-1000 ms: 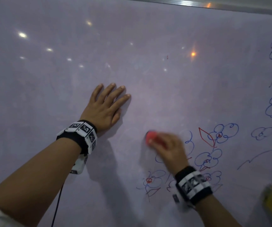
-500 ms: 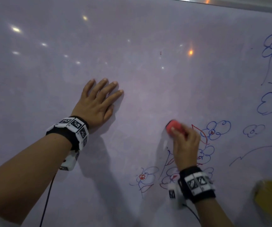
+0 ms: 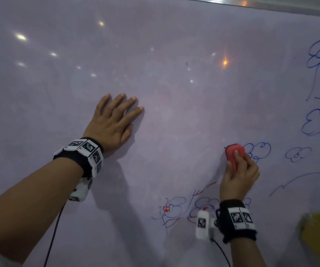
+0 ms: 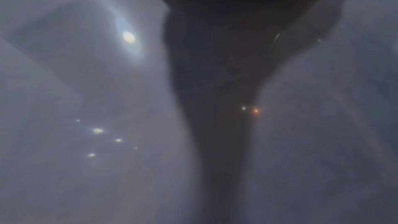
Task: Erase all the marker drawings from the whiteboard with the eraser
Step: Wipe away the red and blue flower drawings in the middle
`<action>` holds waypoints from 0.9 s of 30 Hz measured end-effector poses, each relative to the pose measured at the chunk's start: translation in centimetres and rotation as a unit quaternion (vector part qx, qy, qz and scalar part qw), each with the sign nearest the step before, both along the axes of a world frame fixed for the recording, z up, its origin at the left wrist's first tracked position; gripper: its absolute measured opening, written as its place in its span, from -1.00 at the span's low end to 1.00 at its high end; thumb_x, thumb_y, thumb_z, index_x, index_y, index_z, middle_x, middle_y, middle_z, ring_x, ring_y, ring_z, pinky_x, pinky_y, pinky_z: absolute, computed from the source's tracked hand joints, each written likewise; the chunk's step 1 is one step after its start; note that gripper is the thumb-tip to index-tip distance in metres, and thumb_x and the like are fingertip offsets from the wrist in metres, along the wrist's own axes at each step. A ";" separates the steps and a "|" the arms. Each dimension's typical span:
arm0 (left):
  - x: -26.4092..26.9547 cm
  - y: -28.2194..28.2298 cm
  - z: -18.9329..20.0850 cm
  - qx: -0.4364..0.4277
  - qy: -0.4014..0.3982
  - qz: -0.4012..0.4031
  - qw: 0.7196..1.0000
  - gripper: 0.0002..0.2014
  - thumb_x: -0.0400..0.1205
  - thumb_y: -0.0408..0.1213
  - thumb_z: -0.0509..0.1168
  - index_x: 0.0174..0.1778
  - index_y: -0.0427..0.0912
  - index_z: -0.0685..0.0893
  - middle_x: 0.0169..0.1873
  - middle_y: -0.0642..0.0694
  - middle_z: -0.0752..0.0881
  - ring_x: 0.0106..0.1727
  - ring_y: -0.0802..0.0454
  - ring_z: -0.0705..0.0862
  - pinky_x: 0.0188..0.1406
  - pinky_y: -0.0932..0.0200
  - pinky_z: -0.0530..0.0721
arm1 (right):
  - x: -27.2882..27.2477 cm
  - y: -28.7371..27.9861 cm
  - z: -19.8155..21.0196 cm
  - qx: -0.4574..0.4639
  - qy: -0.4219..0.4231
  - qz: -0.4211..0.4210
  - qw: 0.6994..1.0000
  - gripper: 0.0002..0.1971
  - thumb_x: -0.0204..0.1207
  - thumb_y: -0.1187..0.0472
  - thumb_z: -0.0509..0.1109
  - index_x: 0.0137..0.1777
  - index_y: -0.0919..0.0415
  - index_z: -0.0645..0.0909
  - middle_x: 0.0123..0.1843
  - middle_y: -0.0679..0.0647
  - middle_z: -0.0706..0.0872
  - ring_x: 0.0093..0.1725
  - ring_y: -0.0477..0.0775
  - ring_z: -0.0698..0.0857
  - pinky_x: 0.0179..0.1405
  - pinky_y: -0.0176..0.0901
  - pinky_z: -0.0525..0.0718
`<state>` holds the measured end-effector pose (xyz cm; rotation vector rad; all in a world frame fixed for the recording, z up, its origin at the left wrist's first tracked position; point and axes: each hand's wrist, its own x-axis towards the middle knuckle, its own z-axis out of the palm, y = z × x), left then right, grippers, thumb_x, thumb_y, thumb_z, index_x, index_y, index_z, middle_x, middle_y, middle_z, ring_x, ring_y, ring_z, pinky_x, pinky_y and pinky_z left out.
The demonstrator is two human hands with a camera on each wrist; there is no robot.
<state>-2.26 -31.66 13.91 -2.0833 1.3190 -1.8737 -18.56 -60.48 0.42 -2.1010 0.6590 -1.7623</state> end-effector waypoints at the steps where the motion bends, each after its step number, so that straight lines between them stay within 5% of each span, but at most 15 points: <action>1: 0.0 0.0 -0.1 0.000 0.003 0.000 1.000 -0.55 0.66 -0.15 -0.01 0.49 -0.09 0.35 0.47 -0.15 0.31 0.63 -0.06 0.05 0.54 -0.14 0.04 | 0.6 0.4 0.0 0.047 -0.039 -0.003 0.998 -0.68 0.55 0.19 0.23 0.26 0.23 0.60 0.24 0.39 0.52 0.17 0.20 0.38 0.18 0.15 0.46; 3: 0.1 0.0 -0.1 -0.001 0.005 0.001 1.000 -0.55 0.65 -0.15 0.01 0.49 -0.10 0.38 0.47 -0.15 0.33 0.60 -0.11 0.13 0.54 -0.15 0.04 | 1.3 3.9 -0.7 0.043 -0.063 0.006 0.997 -0.67 0.55 0.15 0.26 0.29 0.11 0.59 0.24 0.20 0.52 0.16 0.13 0.38 0.21 0.00 0.41; 5: 0.0 -0.1 -0.1 0.001 0.002 0.000 1.000 -0.54 0.64 -0.16 0.02 0.48 -0.11 0.40 0.46 -0.17 0.34 0.51 -0.20 0.23 0.53 -0.15 0.05 | 1.5 8.3 -3.3 0.015 -0.001 0.085 0.996 -0.68 0.52 0.11 0.39 0.22 -0.26 0.60 0.14 -0.25 0.50 0.09 -0.13 0.43 0.21 -0.02 0.49; 6: 0.1 -0.1 -0.1 0.002 0.001 -0.002 1.000 -0.54 0.64 -0.16 0.03 0.48 -0.11 0.40 0.46 -0.17 0.35 0.49 -0.21 0.25 0.53 -0.15 0.05 | 1.2 9.8 -4.5 -0.026 0.052 0.126 0.990 -0.53 0.41 0.20 0.52 0.18 -0.37 0.57 0.12 -0.30 0.51 0.08 -0.17 0.45 0.17 0.01 0.58; 8: 0.1 0.0 -0.1 0.003 0.001 -0.003 1.000 -0.54 0.64 -0.16 0.03 0.48 -0.11 0.40 0.46 -0.18 0.37 0.49 -0.22 0.27 0.53 -0.15 0.05 | 0.6 10.0 -5.9 -0.113 0.141 0.163 0.970 -0.30 0.15 0.38 0.67 0.16 -0.30 0.55 0.16 -0.06 0.53 0.10 -0.01 0.49 0.07 0.04 0.67; 10: 0.1 0.0 0.0 0.002 -0.004 -0.002 1.000 -0.54 0.65 -0.15 0.02 0.48 -0.11 0.40 0.46 -0.17 0.36 0.48 -0.22 0.28 0.53 -0.16 0.06 | -0.2 6.9 -4.4 -0.121 0.172 0.166 0.963 -0.62 0.36 0.09 0.57 0.00 -0.43 0.59 0.03 -0.13 0.63 0.02 -0.21 0.58 0.13 0.00 0.67; 12: 0.1 0.0 0.0 0.002 -0.003 -0.003 1.000 -0.55 0.65 -0.15 0.01 0.47 -0.11 0.41 0.45 -0.17 0.36 0.47 -0.21 0.29 0.52 -0.16 0.07 | -0.3 2.9 -1.9 -0.135 0.151 0.058 0.978 -0.89 0.52 -0.06 0.37 0.00 -0.33 0.62 -0.02 -0.16 0.68 -0.02 -0.31 0.59 0.16 0.02 0.60; 15: 0.1 0.0 0.0 0.001 -0.006 -0.008 1.000 -0.55 0.64 -0.16 0.03 0.47 -0.12 0.41 0.45 -0.17 0.37 0.47 -0.22 0.30 0.52 -0.16 0.07 | -0.1 -3.1 0.3 -0.002 -0.048 -0.050 0.998 -0.69 0.53 0.18 0.27 0.24 0.21 0.61 0.14 0.36 0.59 0.15 0.20 0.47 0.18 0.08 0.43; 17: 0.1 0.0 0.0 0.003 -0.005 -0.008 1.000 -0.54 0.64 -0.16 0.04 0.47 -0.12 0.41 0.45 -0.18 0.38 0.47 -0.22 0.29 0.53 -0.16 0.07 | 0.5 -2.2 0.7 0.072 -0.100 -0.032 0.992 -0.65 0.49 0.24 0.25 0.28 0.25 0.57 0.13 0.50 0.54 0.13 0.41 0.49 0.18 0.08 0.37; 20: 0.0 0.0 -0.1 0.005 0.000 -0.003 1.000 -0.54 0.63 -0.16 0.05 0.48 -0.13 0.42 0.45 -0.19 0.41 0.47 -0.23 0.30 0.54 -0.15 0.04 | 0.9 2.9 0.0 -0.009 -0.046 0.048 0.998 -0.69 0.52 0.16 0.19 0.27 0.04 0.49 0.19 0.36 0.52 0.14 0.26 0.42 0.11 -0.10 0.42; 23: -0.3 0.0 -0.1 0.002 0.011 -0.001 1.000 -0.54 0.64 -0.16 0.03 0.48 -0.13 0.42 0.45 -0.20 0.40 0.48 -0.24 0.29 0.56 -0.12 0.00 | -0.2 1.7 0.4 -0.098 0.014 0.074 0.992 -0.67 0.50 0.15 0.23 0.27 0.05 0.53 0.20 0.25 0.46 0.12 0.23 0.40 0.08 -0.01 0.48; 27: -0.3 0.0 -0.1 0.002 0.014 0.007 1.000 -0.54 0.63 -0.16 0.02 0.47 -0.13 0.41 0.43 -0.22 0.44 0.47 -0.25 0.30 0.56 -0.14 0.02 | -1.9 -5.3 1.7 0.137 -0.080 -0.011 0.987 -0.62 0.47 0.44 0.39 0.30 0.34 0.58 0.15 0.49 0.51 0.13 0.50 0.48 0.18 0.35 0.52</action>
